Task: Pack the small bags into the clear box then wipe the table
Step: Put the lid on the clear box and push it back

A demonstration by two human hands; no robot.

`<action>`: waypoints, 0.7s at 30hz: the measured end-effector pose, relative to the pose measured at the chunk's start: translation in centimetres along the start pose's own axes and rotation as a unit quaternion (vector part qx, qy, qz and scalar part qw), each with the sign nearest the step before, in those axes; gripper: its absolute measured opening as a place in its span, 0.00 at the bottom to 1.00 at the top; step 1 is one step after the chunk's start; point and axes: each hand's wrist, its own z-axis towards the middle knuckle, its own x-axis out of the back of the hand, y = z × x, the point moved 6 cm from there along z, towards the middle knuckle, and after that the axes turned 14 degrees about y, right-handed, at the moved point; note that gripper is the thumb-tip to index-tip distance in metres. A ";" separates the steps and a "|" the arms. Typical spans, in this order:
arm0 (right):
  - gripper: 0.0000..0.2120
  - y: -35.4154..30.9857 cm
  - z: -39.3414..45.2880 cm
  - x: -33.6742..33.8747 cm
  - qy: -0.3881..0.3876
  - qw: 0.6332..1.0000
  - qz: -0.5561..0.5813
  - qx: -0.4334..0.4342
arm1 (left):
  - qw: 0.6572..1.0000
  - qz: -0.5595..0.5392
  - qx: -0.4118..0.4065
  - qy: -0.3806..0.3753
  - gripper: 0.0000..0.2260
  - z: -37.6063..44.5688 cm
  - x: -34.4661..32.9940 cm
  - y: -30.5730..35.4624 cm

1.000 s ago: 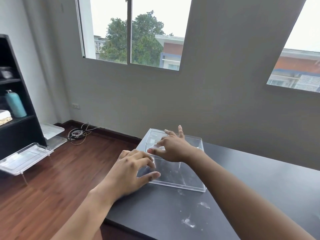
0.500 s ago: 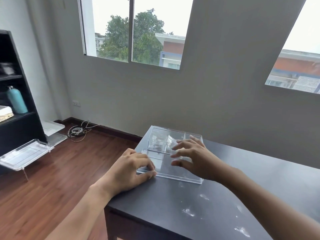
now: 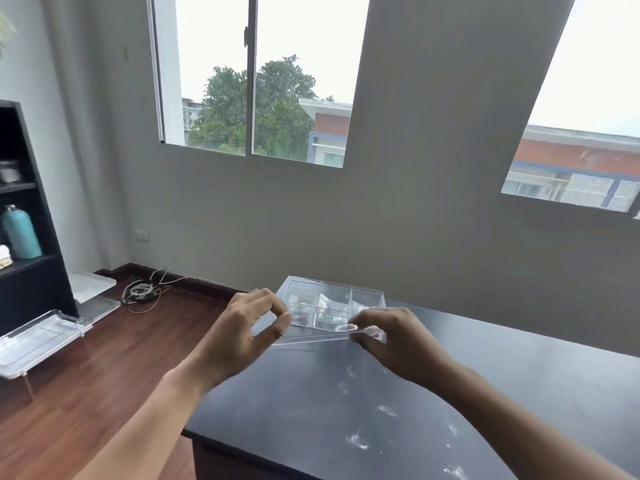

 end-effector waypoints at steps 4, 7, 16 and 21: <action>0.02 -0.4 2.0 2.7 0.076 0.993 0.059 -0.066 | 0.996 -0.022 0.051 0.077 0.11 1.6 1.3 0.1; 0.05 -0.2 3.2 4.0 0.097 0.985 0.084 -0.112 | 0.987 -0.076 0.082 0.117 0.15 2.0 0.9 -0.6; 0.46 -0.1 4.4 2.6 0.064 0.992 -0.101 0.028 | 0.945 -0.178 0.180 0.207 0.17 5.5 -2.0 -2.6; 0.60 2.4 4.3 1.1 -0.026 0.984 -0.166 0.053 | 0.903 -0.249 0.283 0.204 0.12 6.8 -4.4 -5.2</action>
